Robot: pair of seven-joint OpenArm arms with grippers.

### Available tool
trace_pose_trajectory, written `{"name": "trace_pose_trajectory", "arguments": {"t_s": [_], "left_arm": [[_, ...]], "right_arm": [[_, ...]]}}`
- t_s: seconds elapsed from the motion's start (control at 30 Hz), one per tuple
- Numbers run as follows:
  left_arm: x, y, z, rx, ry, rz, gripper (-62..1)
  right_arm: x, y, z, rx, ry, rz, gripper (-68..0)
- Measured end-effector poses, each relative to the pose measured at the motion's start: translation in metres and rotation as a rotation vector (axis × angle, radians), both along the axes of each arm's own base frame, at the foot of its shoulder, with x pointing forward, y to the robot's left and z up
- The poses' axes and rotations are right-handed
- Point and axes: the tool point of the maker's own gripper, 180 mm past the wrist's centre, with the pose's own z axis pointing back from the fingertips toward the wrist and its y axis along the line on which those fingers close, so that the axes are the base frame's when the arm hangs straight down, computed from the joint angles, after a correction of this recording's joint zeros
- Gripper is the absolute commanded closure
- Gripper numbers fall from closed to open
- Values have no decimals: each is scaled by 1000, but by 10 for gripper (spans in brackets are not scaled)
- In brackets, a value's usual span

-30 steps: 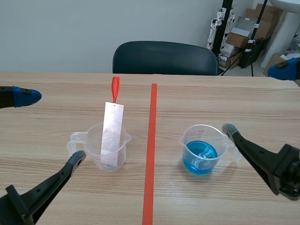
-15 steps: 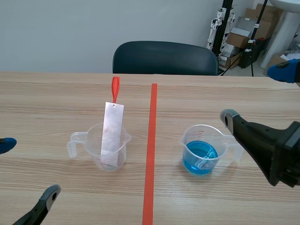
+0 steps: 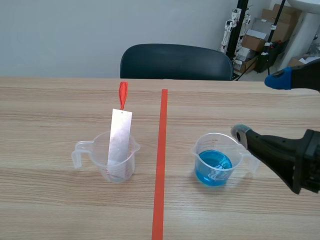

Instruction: Do the redox reaction experiment. lift the metal plate out of the left beaker

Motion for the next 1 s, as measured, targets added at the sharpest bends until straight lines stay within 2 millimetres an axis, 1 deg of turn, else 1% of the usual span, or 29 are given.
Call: {"name": "trace_pose_trajectory", "arguments": {"t_s": [0.07,0.13,0.2,0.23,0.33,0.43,0.53,0.6,0.7,0.87,0.93,1.0], "left_arm": [[-6,3,-11,-7,20,38,-623],[-10,2,-22,-12,24,56,-623],[-10,-1,-34,-15,33,61,-623],[-9,-1,-37,-22,24,75,-623],[-4,-2,-34,-47,-41,85,-623],[1,-2,-37,-53,-52,81,-623],[5,-9,-42,-49,-43,31,-623],[10,-10,-42,-48,-52,27,-623],[16,-10,-39,-48,-72,25,-623],[23,-12,-32,-54,-106,18,-623],[26,-14,-28,-56,-125,12,-623],[30,-15,-24,-58,-142,9,-623]], "right_arm": [[2,-1,1,14,4,4,-679],[5,-4,4,32,-5,-1,-679],[9,-8,7,85,1,-11,-679],[10,-10,7,106,12,-12,-679],[10,-11,3,184,58,-14,-679],[9,-8,-8,202,97,5,-679],[15,-4,-12,231,100,4,-679],[20,-3,-15,252,106,9,-679],[29,-3,-22,272,114,-10,-679],[39,4,-45,211,159,-5,-679],[41,10,-45,219,158,11,-679],[39,17,-45,239,171,47,-679]]}}
